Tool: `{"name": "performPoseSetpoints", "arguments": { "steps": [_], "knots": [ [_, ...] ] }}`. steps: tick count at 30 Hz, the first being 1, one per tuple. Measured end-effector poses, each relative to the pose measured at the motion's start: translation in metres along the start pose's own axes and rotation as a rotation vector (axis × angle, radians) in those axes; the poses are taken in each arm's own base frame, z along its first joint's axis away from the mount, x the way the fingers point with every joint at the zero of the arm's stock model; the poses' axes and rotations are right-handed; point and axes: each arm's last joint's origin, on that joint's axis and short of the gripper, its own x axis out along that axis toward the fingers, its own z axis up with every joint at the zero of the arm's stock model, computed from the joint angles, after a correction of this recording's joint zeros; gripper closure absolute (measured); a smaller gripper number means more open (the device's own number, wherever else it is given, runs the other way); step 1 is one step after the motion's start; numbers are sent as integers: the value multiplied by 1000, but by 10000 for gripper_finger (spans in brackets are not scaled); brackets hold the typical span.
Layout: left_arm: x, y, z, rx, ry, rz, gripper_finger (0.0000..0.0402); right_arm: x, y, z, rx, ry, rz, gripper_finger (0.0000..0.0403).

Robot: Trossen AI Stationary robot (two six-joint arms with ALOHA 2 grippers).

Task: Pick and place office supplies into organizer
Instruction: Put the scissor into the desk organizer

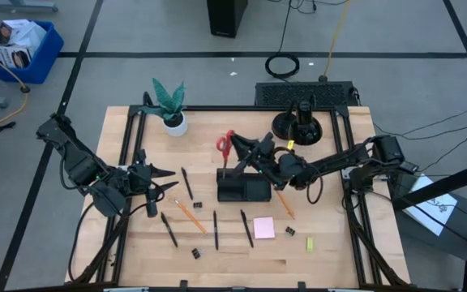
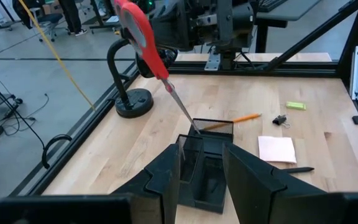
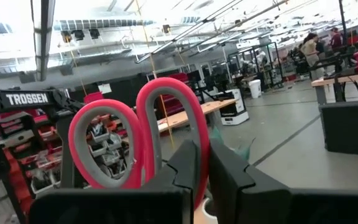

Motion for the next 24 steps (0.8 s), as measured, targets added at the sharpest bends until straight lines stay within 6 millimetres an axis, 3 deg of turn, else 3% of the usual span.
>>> {"name": "performPoseSetpoints", "arguments": {
  "steps": [24],
  "knots": [
    [0, 0, 0, 7, 1, -1, 275, 4, 4, 5, -114, -9, 82, 388]
  ]
}}
